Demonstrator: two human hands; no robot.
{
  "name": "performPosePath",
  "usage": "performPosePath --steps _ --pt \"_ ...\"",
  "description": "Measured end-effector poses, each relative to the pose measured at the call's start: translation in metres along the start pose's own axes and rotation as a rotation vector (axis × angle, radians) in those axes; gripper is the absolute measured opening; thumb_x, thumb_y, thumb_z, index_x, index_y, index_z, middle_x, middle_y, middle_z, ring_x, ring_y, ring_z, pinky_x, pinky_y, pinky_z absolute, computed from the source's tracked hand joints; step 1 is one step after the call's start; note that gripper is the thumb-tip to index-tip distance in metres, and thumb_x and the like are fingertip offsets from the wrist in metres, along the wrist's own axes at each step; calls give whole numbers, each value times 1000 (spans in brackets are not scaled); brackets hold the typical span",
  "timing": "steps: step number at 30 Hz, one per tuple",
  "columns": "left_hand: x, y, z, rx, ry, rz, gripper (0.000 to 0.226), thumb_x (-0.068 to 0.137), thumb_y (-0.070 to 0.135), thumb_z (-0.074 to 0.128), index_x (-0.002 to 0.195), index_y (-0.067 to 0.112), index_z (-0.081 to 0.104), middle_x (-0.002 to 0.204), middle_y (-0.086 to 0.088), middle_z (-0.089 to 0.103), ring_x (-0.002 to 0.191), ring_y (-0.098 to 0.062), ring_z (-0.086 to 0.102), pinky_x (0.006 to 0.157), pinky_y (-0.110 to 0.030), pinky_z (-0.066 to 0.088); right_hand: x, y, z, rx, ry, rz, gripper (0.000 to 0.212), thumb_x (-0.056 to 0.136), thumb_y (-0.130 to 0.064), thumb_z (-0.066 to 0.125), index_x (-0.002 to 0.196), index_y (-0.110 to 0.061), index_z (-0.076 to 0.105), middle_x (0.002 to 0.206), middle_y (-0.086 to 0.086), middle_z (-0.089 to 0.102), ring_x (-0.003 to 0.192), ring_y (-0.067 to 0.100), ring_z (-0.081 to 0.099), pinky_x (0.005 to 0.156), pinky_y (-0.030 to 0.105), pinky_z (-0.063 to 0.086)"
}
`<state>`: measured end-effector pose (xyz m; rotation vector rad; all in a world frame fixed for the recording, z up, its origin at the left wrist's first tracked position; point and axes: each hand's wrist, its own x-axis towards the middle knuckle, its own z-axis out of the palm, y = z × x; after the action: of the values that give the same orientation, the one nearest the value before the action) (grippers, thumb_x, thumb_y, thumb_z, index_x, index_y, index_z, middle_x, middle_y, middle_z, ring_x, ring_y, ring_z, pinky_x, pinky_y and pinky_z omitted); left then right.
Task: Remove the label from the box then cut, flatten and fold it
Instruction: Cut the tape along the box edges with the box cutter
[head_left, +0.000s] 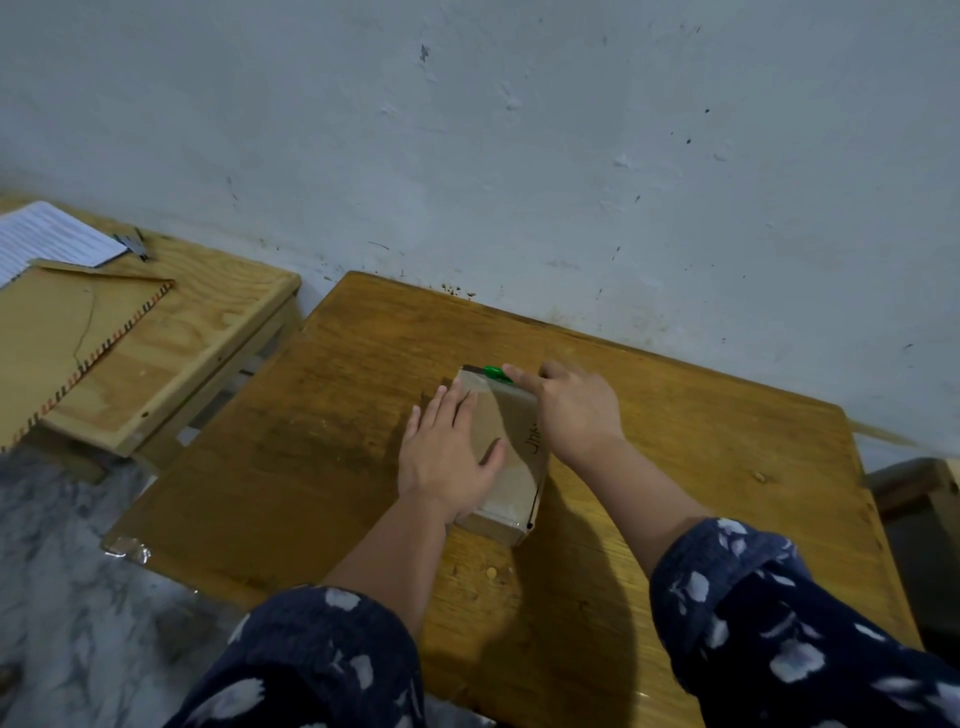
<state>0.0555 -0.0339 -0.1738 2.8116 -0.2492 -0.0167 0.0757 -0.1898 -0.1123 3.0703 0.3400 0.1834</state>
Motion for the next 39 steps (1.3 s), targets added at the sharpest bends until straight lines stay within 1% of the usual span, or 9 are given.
performPosePath --steps 5,12,17,22,27,32,35,37,39 --pt "0 2 -1 -4 3 -11 75 91 63 28 152 21 16 161 4 1 147 -13 -2 120 -41 3 -7 3 5 14 19 26 59 93 -13 44 145 -37 29 105 4 56 94 25 53 67 33 30" --pt "1 2 0 9 7 -15 75 91 63 28 152 22 16 161 4 1 147 -13 -2 120 -41 2 -10 10 5 -26 26 -18 58 95 -12 43 145 -37 28 109 4 56 96 26 50 69 33 28" --pt "0 4 1 10 6 -23 76 90 63 28 152 22 15 161 4 1 147 -13 -2 120 -42 1 -22 22 7 -41 18 14 59 95 -12 42 146 -37 27 111 3 56 99 25 50 71 32 30" --pt "1 4 -1 14 7 -32 76 90 64 28 152 23 14 161 4 0 147 -13 -2 120 -43 2 -33 30 6 -54 -8 39 60 94 -15 42 146 -37 25 116 4 54 102 25 50 77 34 36" --pt "-1 4 -1 29 2 -26 76 90 64 28 152 23 12 161 3 0 147 -13 -2 120 -42 1 -46 42 10 -69 -3 74 62 93 -12 46 145 -38 26 111 2 55 96 22 50 73 32 35" --pt "0 4 -1 26 5 -33 76 90 64 28 152 23 13 161 4 1 147 -14 -1 120 -42 2 -50 51 11 -84 34 77 68 89 -4 48 144 -40 29 106 1 57 94 22 52 70 32 34" --pt "0 4 0 31 3 -34 76 90 64 28 152 23 13 161 4 1 147 -14 -1 120 -43 2 -56 61 10 -75 22 94 70 88 -5 52 144 -40 29 107 1 57 94 21 52 71 32 36" --pt "0 3 1 28 8 -27 76 90 64 27 152 23 13 161 4 1 147 -14 -1 120 -42 1 -60 60 11 -64 28 100 69 88 -4 50 143 -40 29 106 1 58 93 21 52 70 33 38" --pt "0 2 1 28 6 -14 76 90 65 26 152 23 12 161 4 1 147 -14 -1 120 -43 1 -61 60 10 -49 38 109 67 89 -4 49 143 -40 31 105 1 58 93 22 52 69 32 35"
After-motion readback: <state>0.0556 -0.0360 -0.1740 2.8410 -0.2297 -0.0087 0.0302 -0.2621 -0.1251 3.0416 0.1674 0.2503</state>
